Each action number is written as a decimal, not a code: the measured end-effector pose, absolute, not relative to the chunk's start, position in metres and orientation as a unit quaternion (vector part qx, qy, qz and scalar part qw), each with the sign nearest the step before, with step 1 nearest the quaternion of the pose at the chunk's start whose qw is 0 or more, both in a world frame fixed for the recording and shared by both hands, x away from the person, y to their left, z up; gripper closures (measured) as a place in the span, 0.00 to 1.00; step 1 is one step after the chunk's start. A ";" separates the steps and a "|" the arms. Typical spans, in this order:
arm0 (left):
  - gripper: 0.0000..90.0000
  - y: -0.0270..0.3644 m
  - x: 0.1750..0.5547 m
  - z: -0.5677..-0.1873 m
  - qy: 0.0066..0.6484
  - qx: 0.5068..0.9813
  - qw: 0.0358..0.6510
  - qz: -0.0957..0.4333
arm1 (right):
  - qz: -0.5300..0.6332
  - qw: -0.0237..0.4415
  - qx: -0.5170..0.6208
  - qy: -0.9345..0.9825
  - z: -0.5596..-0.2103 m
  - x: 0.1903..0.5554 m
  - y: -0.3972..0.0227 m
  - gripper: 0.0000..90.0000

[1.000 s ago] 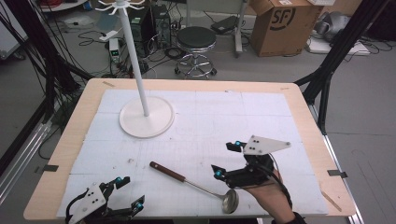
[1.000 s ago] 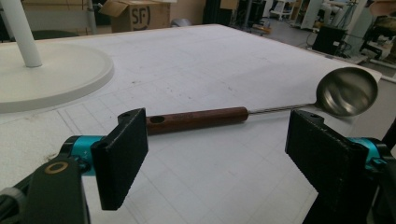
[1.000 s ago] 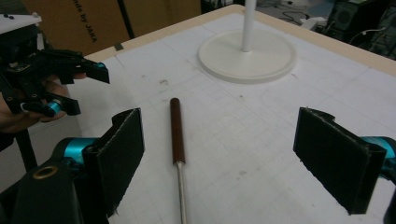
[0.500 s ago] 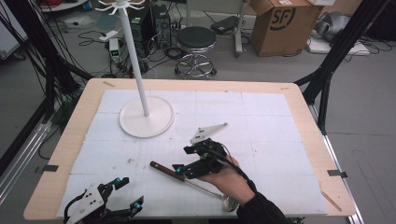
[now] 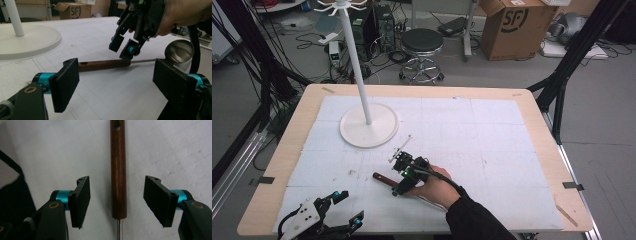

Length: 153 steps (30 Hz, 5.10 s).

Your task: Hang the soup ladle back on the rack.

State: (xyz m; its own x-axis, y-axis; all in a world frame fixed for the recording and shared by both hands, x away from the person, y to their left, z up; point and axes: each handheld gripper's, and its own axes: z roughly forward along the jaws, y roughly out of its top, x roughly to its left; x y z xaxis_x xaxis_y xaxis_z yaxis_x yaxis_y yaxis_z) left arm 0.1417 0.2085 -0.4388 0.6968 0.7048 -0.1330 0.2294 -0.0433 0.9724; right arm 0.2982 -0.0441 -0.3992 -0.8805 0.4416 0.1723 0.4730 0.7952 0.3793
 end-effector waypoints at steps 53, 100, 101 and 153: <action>0.25 0.224 0.122 -0.436 0.352 0.674 0.609 0.224 | -0.581 0.030 -0.211 -0.785 -0.326 0.338 -0.121 0.83; 0.25 0.231 0.127 -0.438 0.364 0.660 0.625 0.204 | -0.643 0.047 -0.221 -0.732 -0.172 0.462 -0.063 0.83; 0.25 0.231 0.127 -0.438 0.365 0.659 0.625 0.204 | -0.642 0.048 -0.222 -0.732 -0.173 0.464 -0.061 0.83; 0.25 0.234 0.125 -0.436 0.366 0.656 0.625 0.212 | -0.626 0.062 -0.232 -0.742 -0.182 0.487 -0.037 0.83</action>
State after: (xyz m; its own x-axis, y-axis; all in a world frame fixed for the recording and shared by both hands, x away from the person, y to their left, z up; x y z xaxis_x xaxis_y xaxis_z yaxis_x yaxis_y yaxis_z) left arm 0.1254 0.2342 -0.4364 0.6427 0.7447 -0.1797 0.2152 0.0496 0.9753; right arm 0.4868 -0.0375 -0.1816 -0.8844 0.2667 0.3829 0.4222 0.1076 0.9001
